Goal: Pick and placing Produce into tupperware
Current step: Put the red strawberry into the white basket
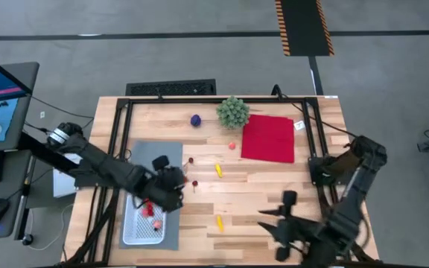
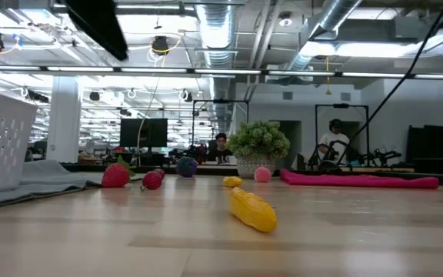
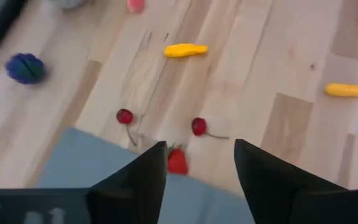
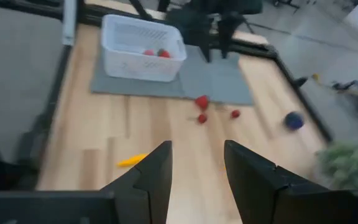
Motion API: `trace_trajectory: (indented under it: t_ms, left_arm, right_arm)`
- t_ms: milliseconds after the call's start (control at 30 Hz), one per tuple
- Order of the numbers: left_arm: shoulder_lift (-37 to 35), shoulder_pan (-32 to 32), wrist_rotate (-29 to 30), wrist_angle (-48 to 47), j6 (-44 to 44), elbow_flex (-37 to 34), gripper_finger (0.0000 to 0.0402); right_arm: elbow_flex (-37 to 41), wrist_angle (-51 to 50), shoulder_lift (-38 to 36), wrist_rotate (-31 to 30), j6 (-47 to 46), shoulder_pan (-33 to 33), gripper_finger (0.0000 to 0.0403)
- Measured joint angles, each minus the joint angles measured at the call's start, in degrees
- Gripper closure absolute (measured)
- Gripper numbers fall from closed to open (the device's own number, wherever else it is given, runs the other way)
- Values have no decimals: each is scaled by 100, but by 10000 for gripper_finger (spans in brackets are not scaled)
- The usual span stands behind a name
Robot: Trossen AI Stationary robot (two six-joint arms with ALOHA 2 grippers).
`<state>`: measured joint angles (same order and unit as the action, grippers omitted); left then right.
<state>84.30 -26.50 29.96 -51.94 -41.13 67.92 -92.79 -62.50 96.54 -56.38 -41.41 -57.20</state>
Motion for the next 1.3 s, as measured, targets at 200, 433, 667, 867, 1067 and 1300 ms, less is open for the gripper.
trace_trajectory:
  t_ms: [200,433,667,867,1067,1300]
  left_arm:
    - [-1,1142,-983,472,490,-564,255]
    - [-1,2153,-1898,730,213,-1160,284]
    - [8,2275,-1986,974,-452,-1189,288]
    - [339,2271,-1970,593,-813,-1187,243]
    - [790,2242,-2563,690,-749,-1178,184]
    - [859,2138,-2680,1003,-648,-1167,157]
  right_arm:
    - [530,43,-118,-543,-1188,-823,234]
    - [705,66,186,-671,-1713,-1142,234]
    - [705,22,364,-678,-1785,-1094,234]
    - [703,-202,377,-693,-2238,-1137,234]
    - [885,-208,407,-688,-2763,-1317,234]
    - [1204,-387,407,-667,-3552,-1477,234]
